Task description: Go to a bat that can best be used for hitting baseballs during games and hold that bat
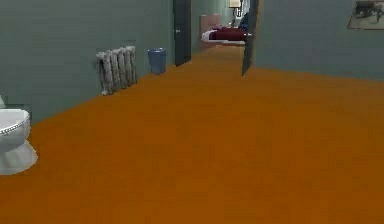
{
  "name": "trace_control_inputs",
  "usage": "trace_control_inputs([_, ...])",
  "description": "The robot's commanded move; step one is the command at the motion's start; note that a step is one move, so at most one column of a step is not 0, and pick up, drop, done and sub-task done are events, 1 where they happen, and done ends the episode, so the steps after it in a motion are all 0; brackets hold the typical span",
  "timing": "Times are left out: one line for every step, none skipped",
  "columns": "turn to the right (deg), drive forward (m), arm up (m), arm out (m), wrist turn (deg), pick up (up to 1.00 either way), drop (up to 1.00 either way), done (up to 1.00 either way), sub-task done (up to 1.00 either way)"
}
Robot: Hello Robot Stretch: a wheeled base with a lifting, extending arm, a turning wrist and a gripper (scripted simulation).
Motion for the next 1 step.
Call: trace_control_inputs([24.0,0.00,0.00,0.00,0.0,0.00,0.00,0.00,0.00])
